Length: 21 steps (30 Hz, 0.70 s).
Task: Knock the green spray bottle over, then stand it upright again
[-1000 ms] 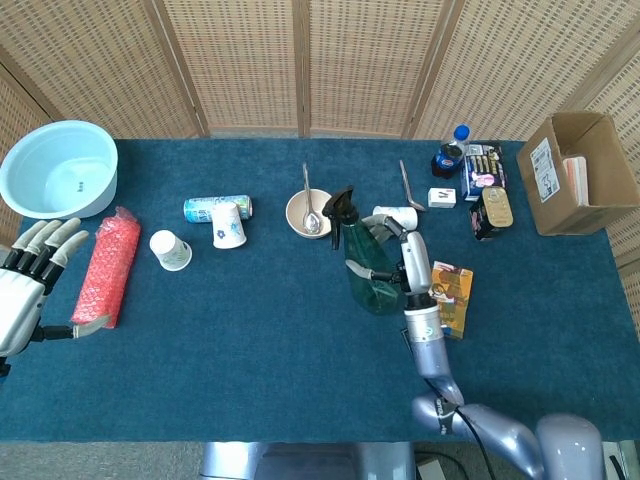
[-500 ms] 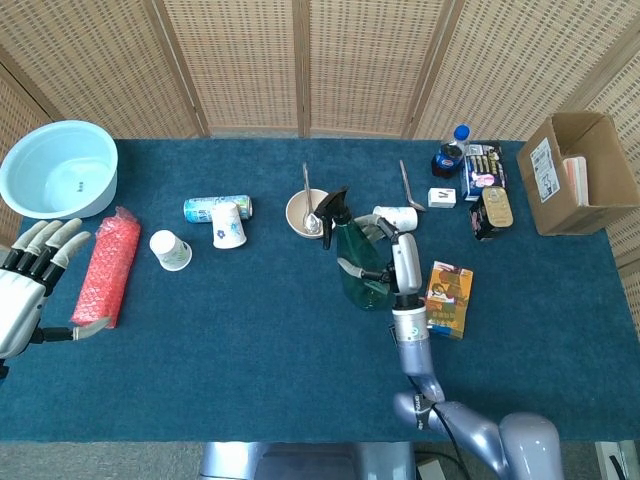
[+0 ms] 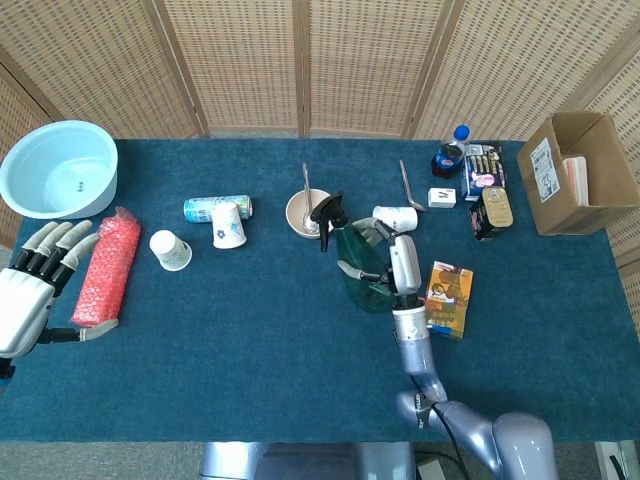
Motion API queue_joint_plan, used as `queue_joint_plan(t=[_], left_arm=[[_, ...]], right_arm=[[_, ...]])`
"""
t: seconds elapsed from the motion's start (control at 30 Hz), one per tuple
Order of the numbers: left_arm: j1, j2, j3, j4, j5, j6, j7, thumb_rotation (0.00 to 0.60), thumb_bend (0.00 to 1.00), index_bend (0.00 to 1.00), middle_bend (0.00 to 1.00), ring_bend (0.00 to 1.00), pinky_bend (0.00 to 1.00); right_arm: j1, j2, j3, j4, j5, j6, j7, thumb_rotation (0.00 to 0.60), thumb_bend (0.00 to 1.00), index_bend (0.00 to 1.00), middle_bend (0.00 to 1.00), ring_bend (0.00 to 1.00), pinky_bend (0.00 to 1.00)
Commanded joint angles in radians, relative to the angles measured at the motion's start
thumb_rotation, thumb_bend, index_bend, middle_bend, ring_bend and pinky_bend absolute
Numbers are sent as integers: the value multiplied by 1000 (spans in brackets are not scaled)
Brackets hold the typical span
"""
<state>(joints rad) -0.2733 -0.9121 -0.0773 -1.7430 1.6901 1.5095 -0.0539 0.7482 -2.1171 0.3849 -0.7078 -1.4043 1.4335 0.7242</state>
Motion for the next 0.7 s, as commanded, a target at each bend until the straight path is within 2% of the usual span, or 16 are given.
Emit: queue_joint_plan(t=[0.03,0.7], left_arm=[[0,0,0,-1,-1,-1,0,316,172,40,0,0,90],[-15,-13,1,-3,9,-25,7,313,171,40,0,0,90]], right_arm=[[-5,2,-4,0,2,0,1,600,211,668,512,488,560],[-57,53,-29,-54,-1,31,0,600,178,638,492,467,537]])
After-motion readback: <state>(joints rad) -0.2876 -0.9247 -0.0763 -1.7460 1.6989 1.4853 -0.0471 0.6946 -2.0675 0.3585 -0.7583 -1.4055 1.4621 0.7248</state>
